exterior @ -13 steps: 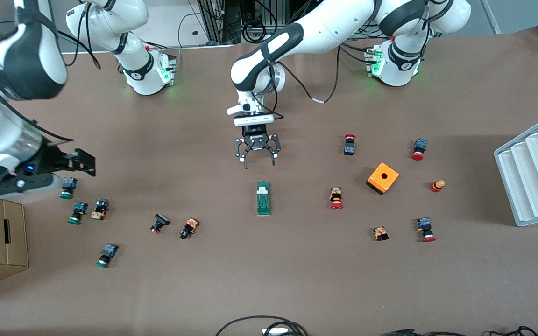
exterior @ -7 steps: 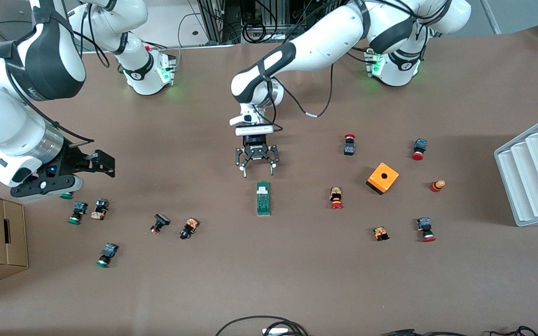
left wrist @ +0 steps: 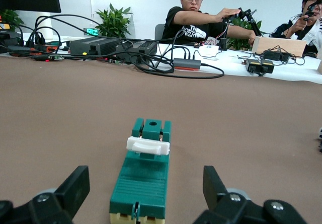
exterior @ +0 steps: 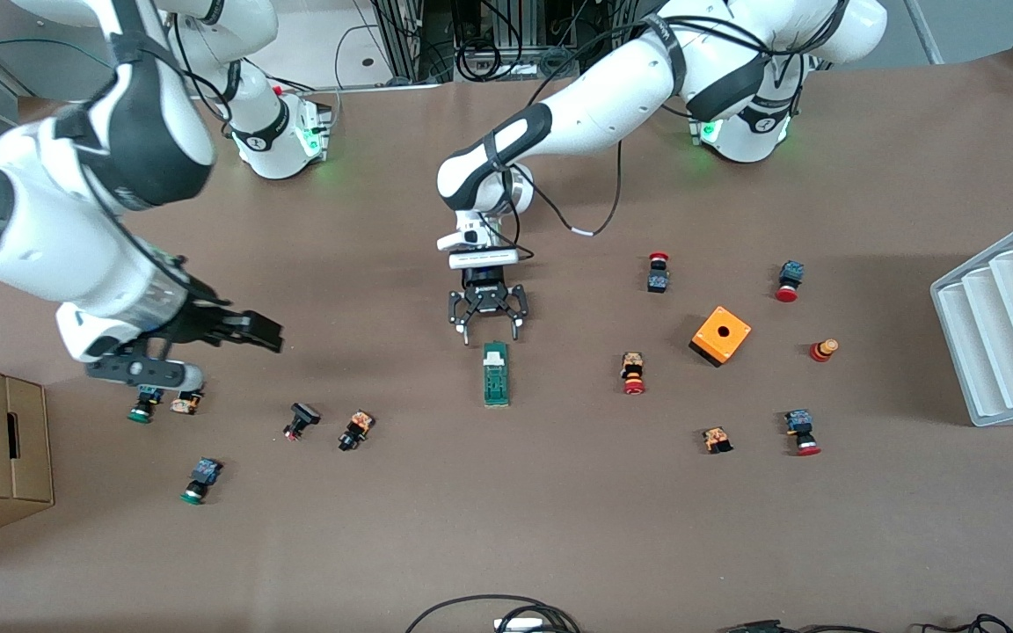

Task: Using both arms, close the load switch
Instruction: 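Lower the left gripper toward the switch while the right gripper reaches it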

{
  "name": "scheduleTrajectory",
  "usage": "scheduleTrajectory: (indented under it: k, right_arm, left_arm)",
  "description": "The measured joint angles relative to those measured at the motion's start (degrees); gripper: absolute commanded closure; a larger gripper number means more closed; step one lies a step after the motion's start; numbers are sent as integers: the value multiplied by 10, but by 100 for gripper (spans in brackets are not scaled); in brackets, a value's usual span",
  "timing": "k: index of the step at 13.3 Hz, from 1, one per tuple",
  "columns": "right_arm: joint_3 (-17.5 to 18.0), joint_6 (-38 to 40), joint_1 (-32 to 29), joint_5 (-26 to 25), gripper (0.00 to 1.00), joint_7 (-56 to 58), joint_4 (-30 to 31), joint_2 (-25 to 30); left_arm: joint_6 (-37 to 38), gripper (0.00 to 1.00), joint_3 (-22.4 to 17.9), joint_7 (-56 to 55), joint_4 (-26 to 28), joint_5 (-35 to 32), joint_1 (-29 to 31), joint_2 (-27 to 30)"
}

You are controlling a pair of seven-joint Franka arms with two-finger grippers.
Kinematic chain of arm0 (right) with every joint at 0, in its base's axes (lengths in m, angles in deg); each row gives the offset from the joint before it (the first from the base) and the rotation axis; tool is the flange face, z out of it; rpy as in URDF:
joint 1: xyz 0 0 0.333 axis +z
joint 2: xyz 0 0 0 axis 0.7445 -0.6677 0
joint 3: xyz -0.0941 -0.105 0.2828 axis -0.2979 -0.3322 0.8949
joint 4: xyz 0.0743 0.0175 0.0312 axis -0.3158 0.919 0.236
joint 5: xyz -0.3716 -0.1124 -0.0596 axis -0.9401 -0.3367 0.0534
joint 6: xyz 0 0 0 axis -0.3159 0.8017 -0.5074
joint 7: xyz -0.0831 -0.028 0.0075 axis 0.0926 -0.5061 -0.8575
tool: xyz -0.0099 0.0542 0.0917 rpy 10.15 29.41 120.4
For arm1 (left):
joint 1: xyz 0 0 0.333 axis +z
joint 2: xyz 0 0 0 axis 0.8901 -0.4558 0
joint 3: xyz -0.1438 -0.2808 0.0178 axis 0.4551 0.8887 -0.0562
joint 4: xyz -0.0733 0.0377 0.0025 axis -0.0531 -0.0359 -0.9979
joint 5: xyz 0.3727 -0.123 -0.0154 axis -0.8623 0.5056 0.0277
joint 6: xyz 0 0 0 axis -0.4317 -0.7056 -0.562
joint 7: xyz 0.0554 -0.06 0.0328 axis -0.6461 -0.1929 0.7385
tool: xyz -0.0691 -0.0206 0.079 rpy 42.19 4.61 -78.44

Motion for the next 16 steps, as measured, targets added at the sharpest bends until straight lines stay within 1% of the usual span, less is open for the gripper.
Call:
scheduleTrajectory:
  k: [2, 3, 5, 7, 9, 13, 16]
  right_arm:
    - [66, -12, -35, 0, 0, -86, -2, -11]
    - [92, -20, -49, 0, 0, -124, -2, -16]
    - [136, -34, -75, 0, 0, -195, -3, -25]
    - [173, -46, -92, 0, 0, -273, -3, -37]
    - [200, -71, -97, 0, 0, -356, -3, -55]
    - [240, -125, -94, 0, 0, -507, -3, -90]
    - [249, -186, -68, 0, 2, -605, -2, -116]
  left_arm:
    - [0, 1, 0, 0, -10, -1, 0, -8]
    - [0, 1, 0, 0, -12, -1, 0, -9]
    - [1, 1, 0, 0, -12, -1, 0, -10]
    - [1, 1, -1, 0, -12, -1, 1, -13]
    - [1, 1, -2, 0, -12, -1, 3, -18]
    - [1, 2, -2, 0, -12, -8, 4, -24]
    - [6, 2, -2, 3, -12, -23, 4, -30]
